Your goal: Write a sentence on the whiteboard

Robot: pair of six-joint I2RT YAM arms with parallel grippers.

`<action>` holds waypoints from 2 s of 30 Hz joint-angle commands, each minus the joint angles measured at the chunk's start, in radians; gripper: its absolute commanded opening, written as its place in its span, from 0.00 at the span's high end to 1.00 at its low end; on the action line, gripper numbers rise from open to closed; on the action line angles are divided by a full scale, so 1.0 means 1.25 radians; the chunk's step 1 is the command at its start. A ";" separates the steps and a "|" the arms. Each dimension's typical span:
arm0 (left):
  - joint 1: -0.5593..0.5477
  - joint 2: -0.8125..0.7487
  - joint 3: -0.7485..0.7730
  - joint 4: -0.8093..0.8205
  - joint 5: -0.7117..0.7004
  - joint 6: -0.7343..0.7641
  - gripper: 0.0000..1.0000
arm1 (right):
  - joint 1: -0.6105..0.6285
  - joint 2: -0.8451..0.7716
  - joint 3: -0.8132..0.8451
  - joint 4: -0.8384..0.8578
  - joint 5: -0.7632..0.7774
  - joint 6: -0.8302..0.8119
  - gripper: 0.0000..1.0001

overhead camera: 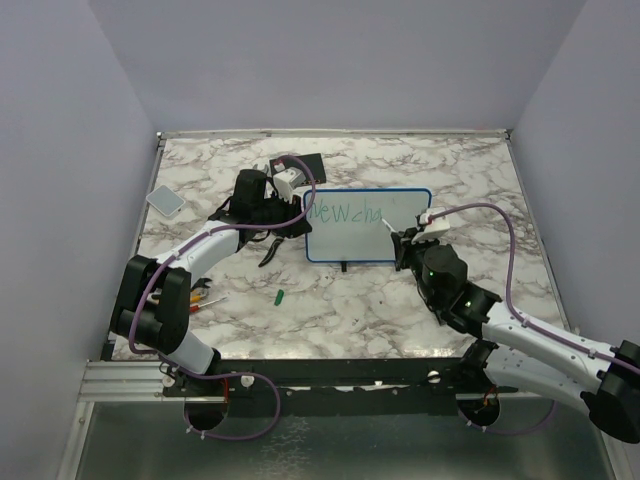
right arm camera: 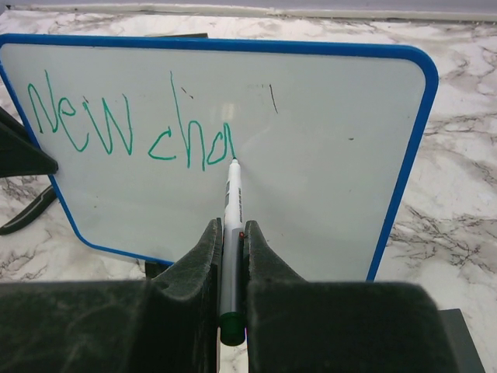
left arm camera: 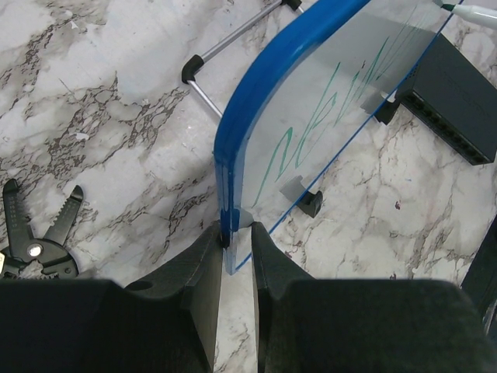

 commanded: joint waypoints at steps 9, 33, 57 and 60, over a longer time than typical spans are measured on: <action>-0.003 -0.016 0.013 -0.003 0.006 0.009 0.79 | -0.003 -0.021 -0.016 -0.043 0.072 0.030 0.99; -0.003 -0.017 0.013 -0.003 0.006 0.009 0.79 | -0.003 -0.023 0.012 0.036 0.043 -0.054 0.99; -0.003 -0.020 0.014 -0.003 0.007 0.008 0.79 | -0.003 -0.022 -0.009 -0.029 0.034 0.015 0.99; -0.004 -0.019 0.015 -0.003 0.009 0.008 0.79 | -0.003 -0.029 0.003 -0.010 0.046 -0.008 0.99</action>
